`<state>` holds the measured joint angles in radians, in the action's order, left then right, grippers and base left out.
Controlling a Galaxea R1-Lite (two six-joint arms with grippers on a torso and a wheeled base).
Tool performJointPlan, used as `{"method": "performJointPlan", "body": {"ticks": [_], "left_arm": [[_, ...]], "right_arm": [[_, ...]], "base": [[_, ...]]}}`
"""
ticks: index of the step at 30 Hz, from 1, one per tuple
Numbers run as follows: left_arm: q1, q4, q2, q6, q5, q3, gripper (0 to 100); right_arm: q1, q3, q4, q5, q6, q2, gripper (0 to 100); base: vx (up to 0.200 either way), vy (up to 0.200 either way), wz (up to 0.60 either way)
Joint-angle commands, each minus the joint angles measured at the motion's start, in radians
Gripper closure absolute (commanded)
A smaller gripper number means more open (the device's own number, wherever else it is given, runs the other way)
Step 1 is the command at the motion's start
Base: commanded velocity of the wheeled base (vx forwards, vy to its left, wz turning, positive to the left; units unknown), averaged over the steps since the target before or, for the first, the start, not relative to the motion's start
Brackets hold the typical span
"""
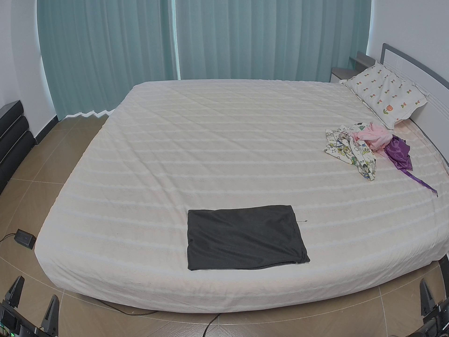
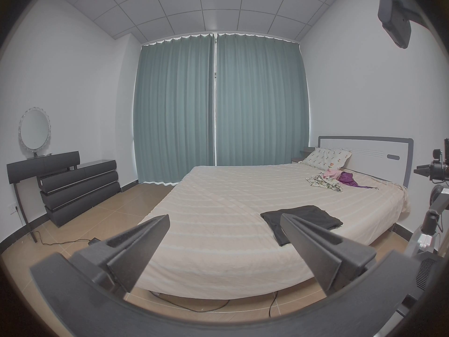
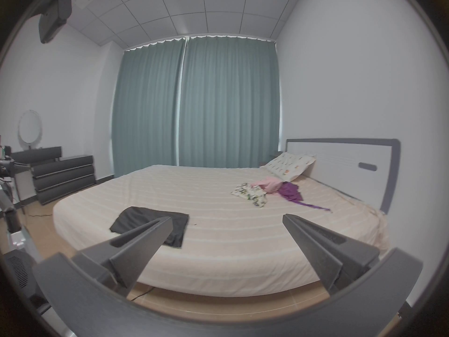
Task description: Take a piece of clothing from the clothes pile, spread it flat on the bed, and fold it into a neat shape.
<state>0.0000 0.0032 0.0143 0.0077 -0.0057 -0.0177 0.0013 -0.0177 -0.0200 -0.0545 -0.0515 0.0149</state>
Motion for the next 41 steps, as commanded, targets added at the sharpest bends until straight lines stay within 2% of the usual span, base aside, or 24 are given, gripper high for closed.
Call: {"method": "performJointPlan", "body": {"ticks": [1, 41], "left_arm": [[0.0, 0.0, -0.011, 0.0, 0.0, 0.016, 0], [0.0, 0.0, -0.011, 0.0, 0.0, 0.016, 0]], "right_arm": [[-0.003, 0.012, 0.035, 0.064, 0.03, -0.012, 0], [-0.001, 0.018, 0.023, 0.067, 0.035, -0.013, 0]], "base": [[0.0, 0.0, 0.0], [0.0, 0.0, 0.0]]}}
